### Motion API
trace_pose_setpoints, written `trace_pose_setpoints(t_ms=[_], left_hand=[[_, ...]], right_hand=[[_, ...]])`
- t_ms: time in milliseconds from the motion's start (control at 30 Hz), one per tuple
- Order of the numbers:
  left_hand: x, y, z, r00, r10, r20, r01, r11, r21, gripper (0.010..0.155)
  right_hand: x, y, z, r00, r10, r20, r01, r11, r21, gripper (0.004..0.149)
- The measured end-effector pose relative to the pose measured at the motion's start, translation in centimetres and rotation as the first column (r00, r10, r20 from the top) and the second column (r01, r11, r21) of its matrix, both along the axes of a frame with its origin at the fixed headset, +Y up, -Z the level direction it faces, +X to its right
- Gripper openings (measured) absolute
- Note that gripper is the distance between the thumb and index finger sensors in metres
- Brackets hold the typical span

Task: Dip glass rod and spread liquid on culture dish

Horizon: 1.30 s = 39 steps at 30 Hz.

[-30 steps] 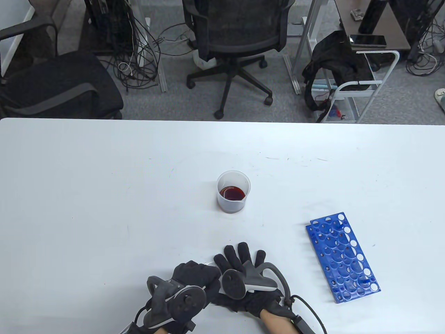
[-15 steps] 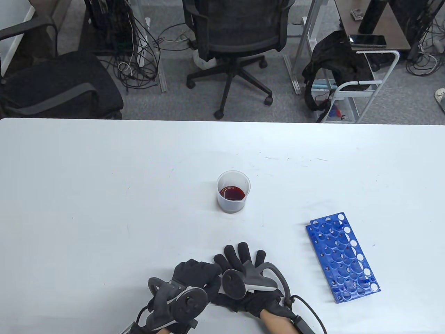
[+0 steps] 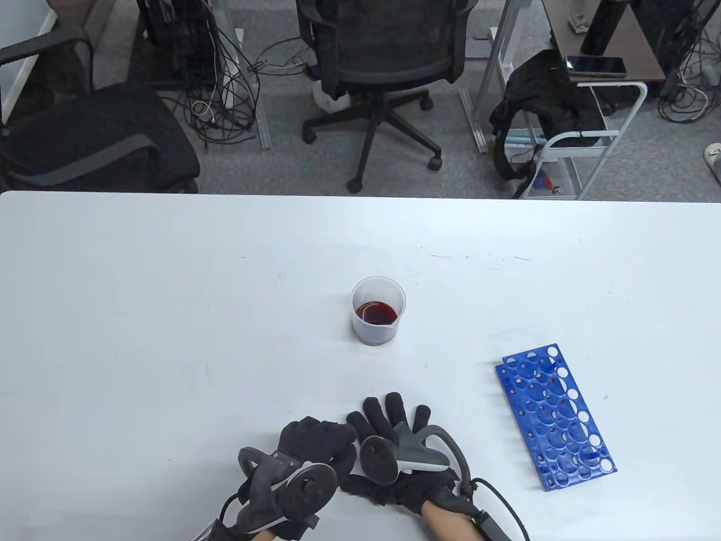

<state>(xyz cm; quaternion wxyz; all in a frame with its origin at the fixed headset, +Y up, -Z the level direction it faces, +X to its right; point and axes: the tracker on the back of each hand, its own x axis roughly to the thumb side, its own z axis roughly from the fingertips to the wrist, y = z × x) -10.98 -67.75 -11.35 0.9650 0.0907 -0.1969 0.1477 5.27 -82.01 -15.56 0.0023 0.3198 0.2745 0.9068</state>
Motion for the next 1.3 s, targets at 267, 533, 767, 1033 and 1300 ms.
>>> trace_pose_setpoints(t_ms=[267, 533, 767, 1033, 1300], left_hand=[[-0.8, 6.4, -2.7, 0.997, 0.065, -0.046, -0.058, 0.989, 0.135, 0.037], [2.6, 10.3, -9.7, 0.996, 0.057, -0.071, -0.034, 0.956, 0.291, 0.036], [6.1, 6.7, -16.6, 0.993, -0.075, -0.096, 0.089, 0.985, 0.149, 0.035], [7.3, 1.7, -20.0, 0.982, -0.150, -0.113, 0.153, 0.988, 0.025, 0.035], [7.2, 1.6, -20.3, 0.979, -0.158, -0.131, 0.163, 0.986, 0.028, 0.035]], right_hand=[[0.0, 0.0, 0.0, 1.000, 0.000, 0.000, 0.000, 1.000, 0.000, 0.101], [0.0, 0.0, 0.0, 1.000, -0.003, -0.001, 0.003, 1.000, -0.004, 0.101], [0.0, 0.0, 0.0, 1.000, -0.003, -0.001, 0.003, 1.000, -0.004, 0.101], [0.0, -0.1, 0.0, 1.000, -0.007, -0.001, 0.007, 1.000, -0.004, 0.101], [0.0, -0.1, 0.0, 1.000, -0.008, -0.002, 0.008, 1.000, -0.005, 0.101]])
